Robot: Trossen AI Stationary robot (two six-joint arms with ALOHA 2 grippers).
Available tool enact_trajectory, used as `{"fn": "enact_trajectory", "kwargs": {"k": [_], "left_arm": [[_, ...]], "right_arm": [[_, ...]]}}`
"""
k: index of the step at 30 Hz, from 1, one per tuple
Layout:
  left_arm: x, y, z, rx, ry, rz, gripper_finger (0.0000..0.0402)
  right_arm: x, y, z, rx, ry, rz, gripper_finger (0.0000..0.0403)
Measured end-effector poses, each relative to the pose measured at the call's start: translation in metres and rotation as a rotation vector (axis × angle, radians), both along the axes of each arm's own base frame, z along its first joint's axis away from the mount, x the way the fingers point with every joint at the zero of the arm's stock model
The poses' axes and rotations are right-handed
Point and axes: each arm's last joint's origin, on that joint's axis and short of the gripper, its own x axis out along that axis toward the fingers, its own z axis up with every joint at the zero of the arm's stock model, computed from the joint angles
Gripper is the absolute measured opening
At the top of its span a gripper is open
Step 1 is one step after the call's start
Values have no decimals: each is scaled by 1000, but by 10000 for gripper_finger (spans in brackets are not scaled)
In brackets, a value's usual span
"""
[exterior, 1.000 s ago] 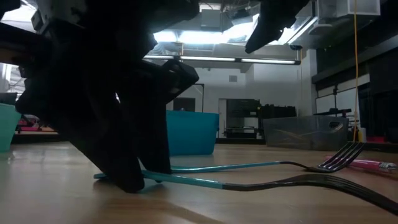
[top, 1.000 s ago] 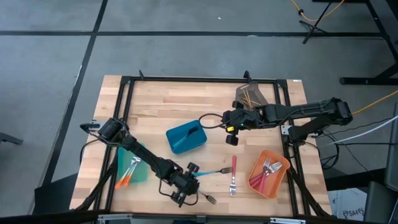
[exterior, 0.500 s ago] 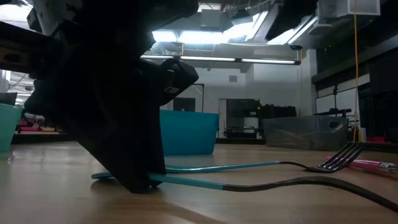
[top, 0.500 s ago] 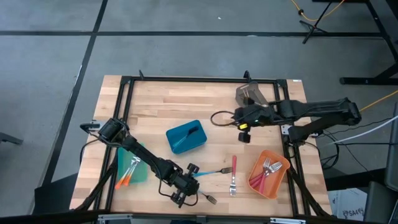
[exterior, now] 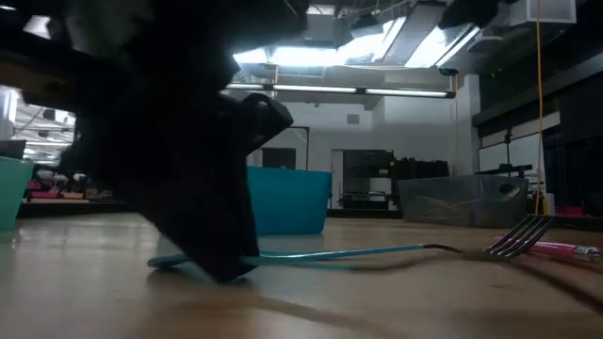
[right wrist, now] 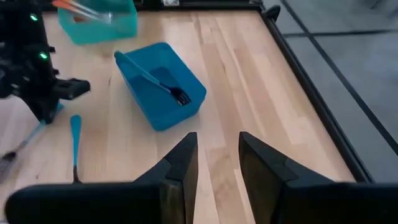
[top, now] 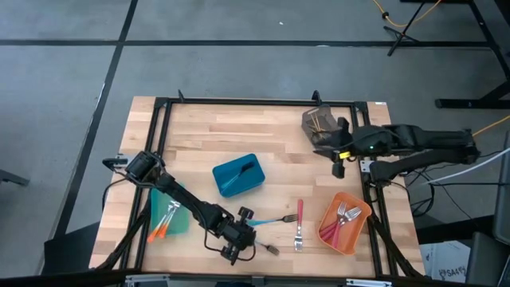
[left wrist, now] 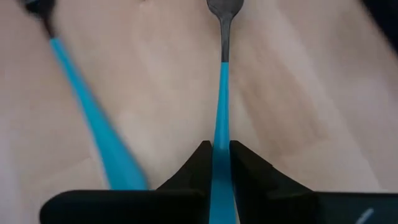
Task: Sort silverware by color (type)
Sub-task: Put the bottom blue fork into the dark blue bin
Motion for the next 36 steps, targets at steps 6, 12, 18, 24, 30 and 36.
{"fn": "enact_trajectory", "kwargs": {"k": [6,12,18,24,30,36], "left_arm": [[4,-1,9,-41,-58,64,32],[14,-4,24,-72,-110,78,22],[22,-1,35,-103,-132,82,1],[20,-1,33,-114,-93,92,14],[22,1,32,-129,-94,121,29],[29,6,26,-185,-94,206,63]], "right_arm": [[-17,-2,-23,12,-50,-5,104],[-20,-2,-46,49,-16,-34,104],[-19,-2,-54,49,5,-36,104],[-19,-2,-55,49,6,-36,104],[-19,-2,-55,49,6,-36,104],[-19,-2,-55,49,7,-36,104]]}}
